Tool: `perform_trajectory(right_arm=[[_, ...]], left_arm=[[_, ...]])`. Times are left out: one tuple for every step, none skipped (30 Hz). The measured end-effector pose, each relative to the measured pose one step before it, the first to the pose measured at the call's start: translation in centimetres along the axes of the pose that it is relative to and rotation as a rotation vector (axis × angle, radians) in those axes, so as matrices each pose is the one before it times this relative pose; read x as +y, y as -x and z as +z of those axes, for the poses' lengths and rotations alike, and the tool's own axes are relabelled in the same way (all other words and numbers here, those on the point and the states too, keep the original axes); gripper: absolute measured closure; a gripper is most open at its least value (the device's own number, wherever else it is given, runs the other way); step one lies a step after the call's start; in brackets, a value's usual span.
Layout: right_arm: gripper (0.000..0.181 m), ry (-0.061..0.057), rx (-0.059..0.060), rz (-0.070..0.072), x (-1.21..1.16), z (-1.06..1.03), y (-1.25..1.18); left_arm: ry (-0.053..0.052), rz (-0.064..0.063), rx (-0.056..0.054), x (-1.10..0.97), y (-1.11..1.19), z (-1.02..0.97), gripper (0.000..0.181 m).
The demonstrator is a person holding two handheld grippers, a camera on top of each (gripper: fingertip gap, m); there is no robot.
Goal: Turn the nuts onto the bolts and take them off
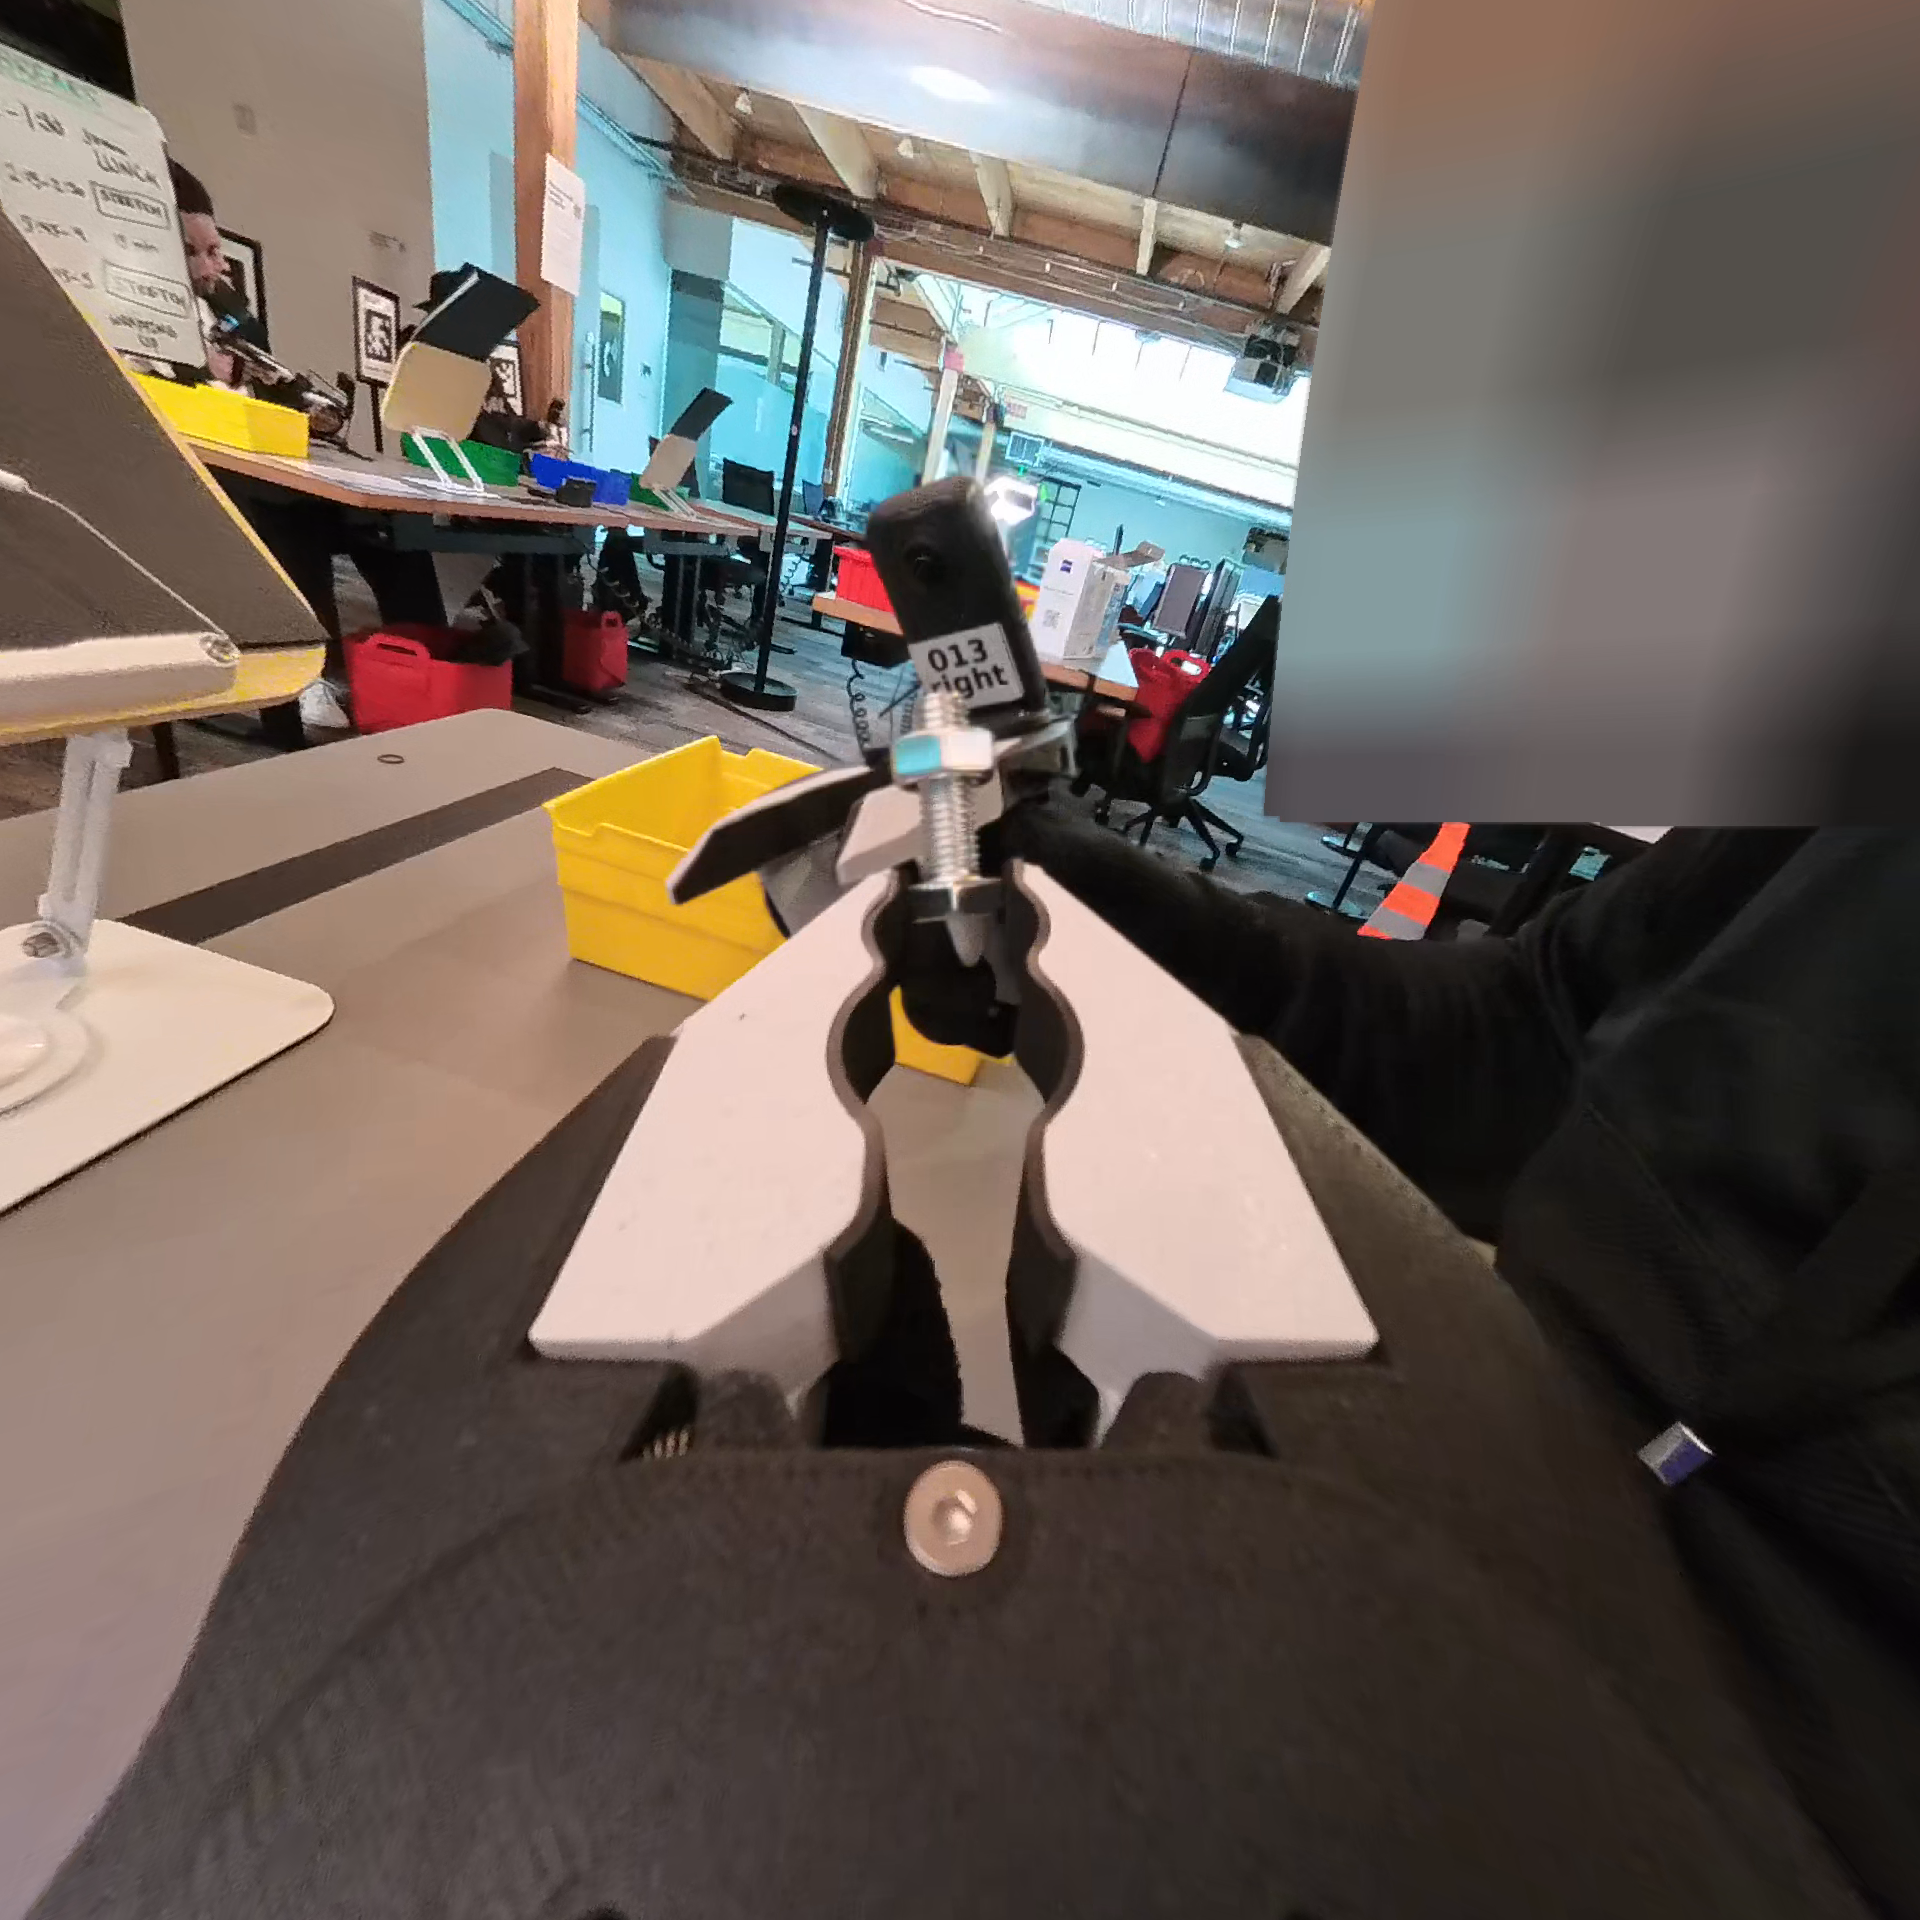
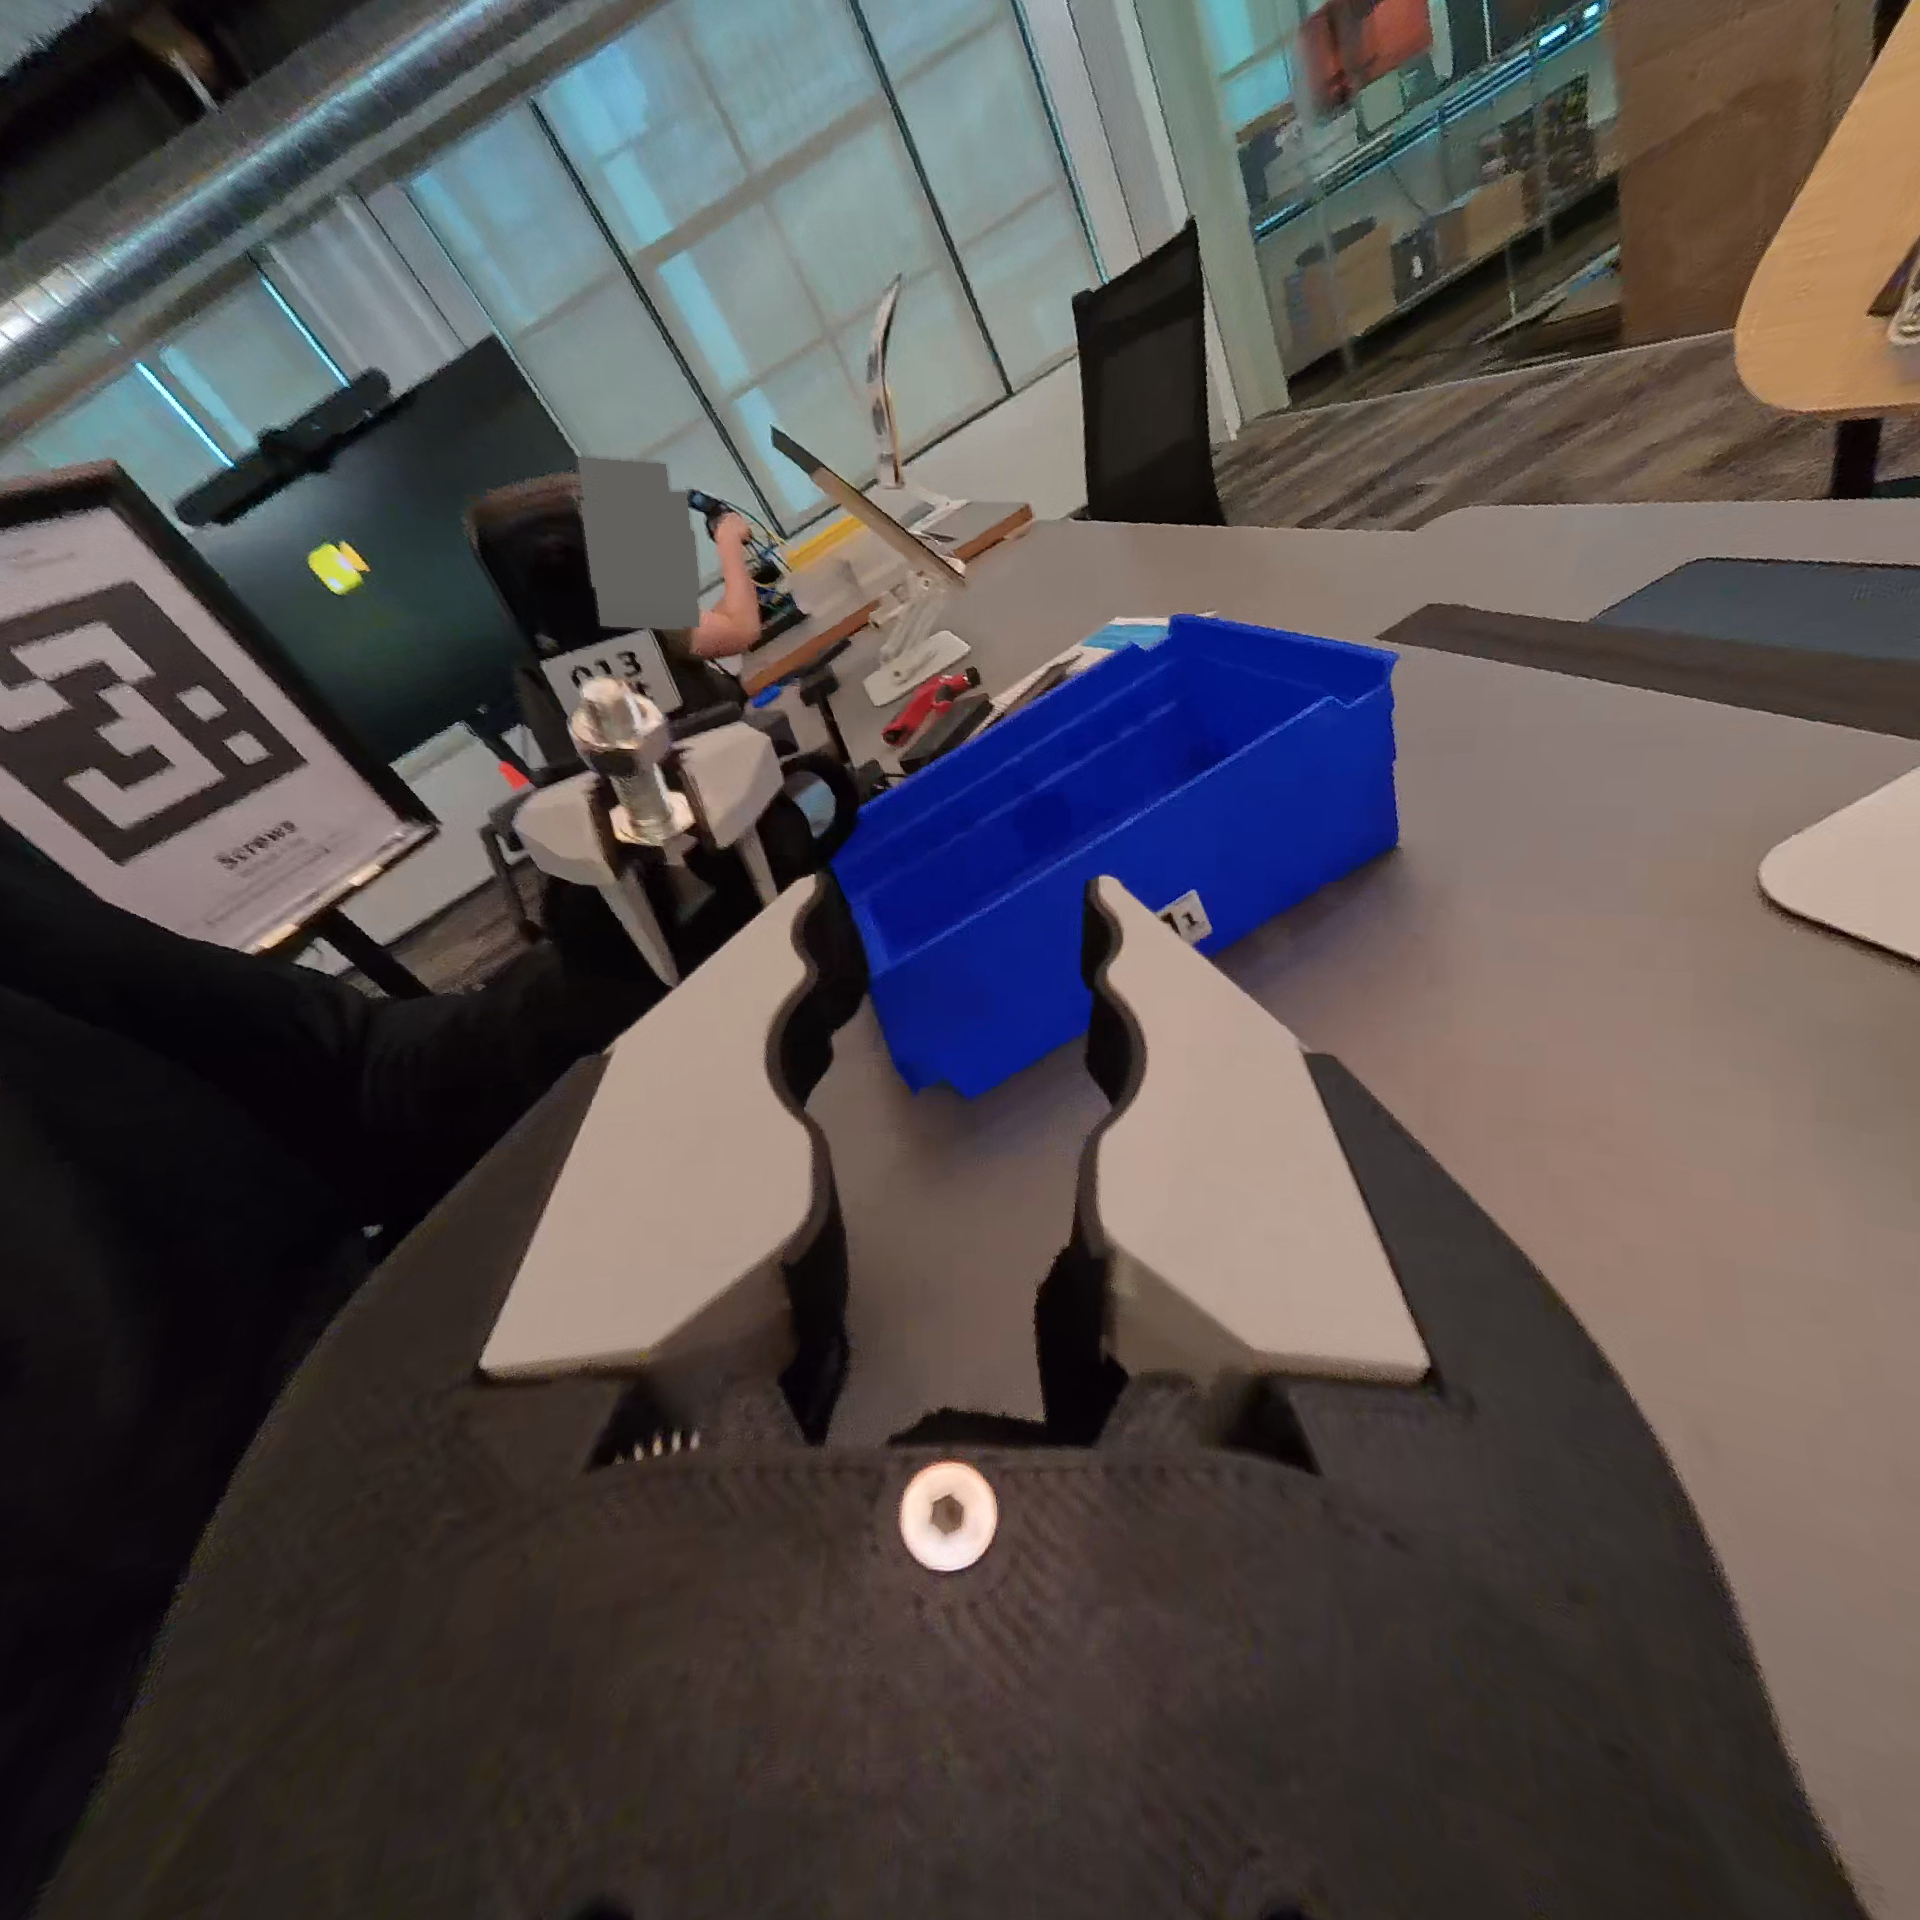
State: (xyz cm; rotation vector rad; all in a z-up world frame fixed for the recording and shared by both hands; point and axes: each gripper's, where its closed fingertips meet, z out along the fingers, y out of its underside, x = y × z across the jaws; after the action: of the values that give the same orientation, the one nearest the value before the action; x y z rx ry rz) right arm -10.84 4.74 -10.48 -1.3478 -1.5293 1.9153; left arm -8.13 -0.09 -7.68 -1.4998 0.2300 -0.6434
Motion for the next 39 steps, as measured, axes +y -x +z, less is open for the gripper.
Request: perform_trajectory(right_arm=[[0.138,-0.0080,-0.0171,0.0101,-0.237,-0.133,0.189],[0.139,-0.0059,-0.0320,-0.0098,-0.312,0.129,0.781],[0.138,0.0052,-0.0324,-0.0208,-0.166,0.379,0.991],[0.137,0.0171,-0.0310,-0.0193,0.037,0.549,0.996],[0.137,0.0217,-0.0249,-0.0157,0.175,0.598,0.863],[0.137,0.0149,-0.0131,-0.0132,0.168,0.544,0.584],[0.139,0.0055,-0.0120,-0.0056,0.090,0.431,0.447],[0.149,0.0000,-0.0192,0.0011,0.043,0.305,0.434],[0.163,-0.0037,-0.0201,0.0030,0.022,0.164,0.348],[0.166,-0.0060,-0.0104,0.0057,-0.020,0.068,0.157],[0.166,-0.0006,-0.0003,0.0069,0.033,0.009,-0.004],[0.166,0.0104,0.0079,0.0061,0.132,-0.033,-0.124],[0.166,0.0169,0.0143,0.0006,0.169,-0.058,-0.175],[0.166,0.0168,0.0128,-0.0083,0.147,-0.044,-0.083],[0.166,0.0191,0.0081,-0.0117,0.179,0.001,-0.005],[0.166,0.0260,0.0115,-0.0123,0.254,0.023,-0.059],[0.165,0.0277,0.0119,-0.0115,0.287,-0.006,-0.096],[0.166,0.0226,0.0032,-0.0086,0.234,-0.025,0.008],[0.166,0.0184,-0.0008,-0.0067,0.203,-0.020,0.035],[0.165,0.0177,0.0014,-0.0042,0.210,-0.005,-0.009],[0.165,0.0114,0.0013,-0.0013,0.157,-0.010,-0.029],[0.165,0.0026,-0.0056,0.0000,0.056,-0.007,0.048],[0.166,0.0016,-0.0078,0.0014,0.080,0.022,0.058],[0.166,0.0028,-0.0039,0.0021,0.114,0.038,0.009],[0.166,-0.0027,-0.0006,0.0017,0.019,0.016,-0.032],[0.166,-0.0108,-0.0011,0.0040,-0.136,-0.029,-0.026],[0.163,-0.0197,-0.0027,0.0074,-0.293,-0.095,-0.031],[0.146,-0.0305,0.0049,0.0131,-0.478,-0.182,-0.173],[0.137,-0.0238,0.0143,0.0120,-0.387,-0.238,-0.348],[0.138,-0.0076,0.0102,0.0012,-0.133,-0.208,-0.269],[0.138,-0.0025,0.0064,-0.0025,-0.018,-0.162,-0.194],[0.138,-0.0074,0.0047,0.0012,-0.052,-0.109,-0.158],[0.139,-0.0081,0.0018,0.0032,-0.044,-0.094,-0.136],[0.137,-0.0045,0.0073,0.0009,-0.011,-0.190,-0.256],[0.149,-0.0021,0.0416,0.0047,0.048,-0.519,-0.926],[0.169,-0.0070,0.0596,0.0082,0.099,-0.848,-1.453],[0.174,-0.0255,0.0243,0.0253,-0.055,-0.869,-1.193],[0.170,-0.0279,-0.0141,0.0471,-0.153,-0.684,-0.612],[0.156,-0.0240,-0.0258,0.0365,-0.275,-0.350,-0.034]], left_arm=[[0.0065,-0.0001,-0.0008,0.174,0.082,0.045,0.166],[0.0050,-0.0061,0.0009,0.252,0.077,0.085,0.166],[0.0082,-0.0033,-0.0048,0.324,0.131,0.129,0.165],[0.0119,0.0009,-0.0052,0.337,0.080,0.142,0.165],[0.0089,0.0032,0.0001,0.227,-0.047,0.165,0.165],[0.0092,0.0049,0.0021,0.171,-0.116,0.166,0.165],[0.0129,0.0075,0.0014,0.196,-0.112,0.188,0.165],[0.0126,0.0071,0.0025,0.177,-0.131,0.154,0.165],[0.0054,0.0051,0.0006,0.074,-0.087,0.104,0.165],[0.0011,-0.0014,-0.0046,0.037,0.056,0.042,0.165],[0.0014,-0.0062,0.0038,0.040,0.033,-0.005,0.165],[0.0066,-0.0065,0.0033,0.143,0.079,0.009,0.165],[0.0092,0.0003,-0.0037,0.177,0.144,0.053,0.165],[0.0120,0.0085,-0.0045,0.176,0.080,0.085,0.165],[0.0210,0.0112,-0.0007,0.264,0.007,0.122,0.165],[0.0314,0.0171,-0.0067,0.399,0.070,0.131,0.165],[0.0380,0.0258,-0.0171,0.452,0.170,0.102,0.162],[0.0303,0.0267,-0.0202,0.321,0.173,0.068,0.158],[0.0279,0.0214,-0.0103,0.271,0.033,0.068,0.156],[0.0218,0.0172,0.0011,0.198,-0.138,0.080,0.158],[0.0115,0.0143,0.0075,0.100,-0.247,0.095,0.164],[-0.0004,0.0025,0.0032,0.006,-0.135,0.096,0.164],[0.0036,-0.0111,0.0088,0.102,-0.124,0.122,0.164],[0.0024,-0.0100,0.0051,0.142,-0.035,0.045,0.165],[-0.0095,0.0004,-0.0055,-0.007,0.063,-0.032,0.165],[-0.0165,-0.0058,-0.0021,-0.151,0.040,-0.052,0.165],[-0.0106,-0.0175,0.0085,-0.138,-0.018,-0.025,0.165],[-0.0092,-0.0104,-0.0015,-0.085,0.125,-0.033,0.165],[-0.0148,-0.0044,-0.0079,-0.132,0.178,-0.069,0.165],[-0.0135,-0.0145,0.0081,-0.135,-0.029,-0.052,0.165],[-0.0155,-0.0168,0.0119,-0.179,-0.092,-0.048,0.165],[-0.0178,-0.0096,0.0033,-0.219,0.002,-0.059,0.165],[-0.0167,-0.0090,0.0096,-0.229,-0.124,-0.072,0.165],[-0.0184,-0.0039,0.0034,-0.325,-0.087,-0.133,0.165],[-0.0122,0.0004,-0.0066,-0.287,0.052,-0.175,0.165],[-0.0205,-0.0013,0.0118,-0.467,-0.202,-0.209,0.165],[-0.0029,-0.0066,0.0079,-0.225,-0.087,-0.115,0.165],[0.0099,0.0063,-0.0097,0.057,0.170,-0.043,0.165],[0.0118,0.0066,-0.0126,0.208,0.243,-0.030,0.165]])
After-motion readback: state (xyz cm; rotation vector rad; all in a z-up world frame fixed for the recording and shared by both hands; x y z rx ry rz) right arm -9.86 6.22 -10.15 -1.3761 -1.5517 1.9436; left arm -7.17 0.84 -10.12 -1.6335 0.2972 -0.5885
